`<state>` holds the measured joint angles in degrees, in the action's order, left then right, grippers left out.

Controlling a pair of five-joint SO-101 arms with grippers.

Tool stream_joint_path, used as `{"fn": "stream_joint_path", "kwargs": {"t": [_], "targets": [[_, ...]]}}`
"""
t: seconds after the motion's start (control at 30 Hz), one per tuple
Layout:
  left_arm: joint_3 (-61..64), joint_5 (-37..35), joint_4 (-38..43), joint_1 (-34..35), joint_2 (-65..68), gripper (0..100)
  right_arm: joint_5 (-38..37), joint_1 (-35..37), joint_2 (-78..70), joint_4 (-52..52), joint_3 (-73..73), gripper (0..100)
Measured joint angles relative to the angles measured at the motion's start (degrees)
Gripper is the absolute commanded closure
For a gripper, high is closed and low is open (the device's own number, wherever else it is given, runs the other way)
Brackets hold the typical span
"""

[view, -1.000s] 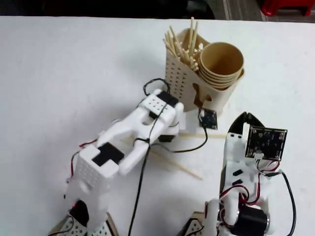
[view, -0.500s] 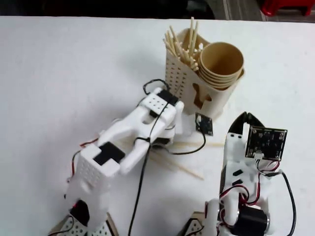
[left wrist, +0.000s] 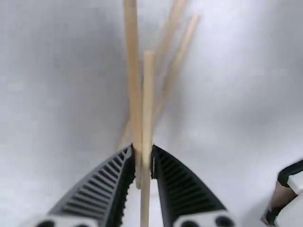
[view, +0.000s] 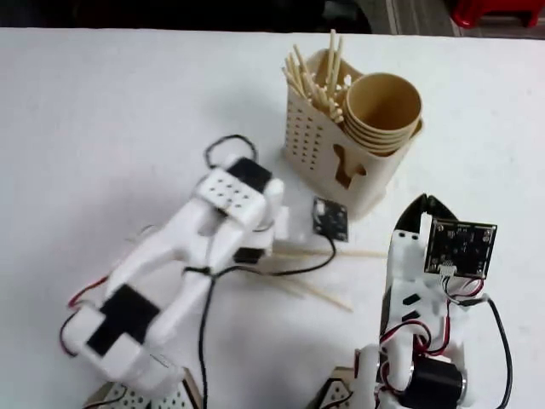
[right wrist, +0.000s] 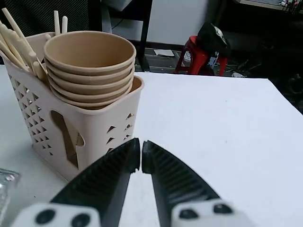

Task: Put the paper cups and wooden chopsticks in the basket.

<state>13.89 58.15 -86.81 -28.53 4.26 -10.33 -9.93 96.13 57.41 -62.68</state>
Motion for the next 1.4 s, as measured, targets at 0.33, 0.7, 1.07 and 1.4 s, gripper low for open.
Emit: {"fn": "stream_joint_path", "kwargs": {"t": [0.33, 0.7, 1.07, 1.4], "targets": [[3.25, 5.36, -5.36, 11.96, -18.29, 98, 0.00, -2.90, 0.00, 0.00, 0.00, 97.4], [3.25, 5.54, -5.80, 17.05, -35.16, 98, 2.02, -3.16, 0.00, 0.00, 0.00, 97.4], [3.25, -15.21, 13.71, 13.36, -43.08, 98, 2.29, -3.16, 0.00, 0.00, 0.00, 97.4], [3.34, -34.20, 45.01, 6.15, -43.08, 98, 2.29, -3.08, 0.00, 0.00, 0.00, 97.4]]}}
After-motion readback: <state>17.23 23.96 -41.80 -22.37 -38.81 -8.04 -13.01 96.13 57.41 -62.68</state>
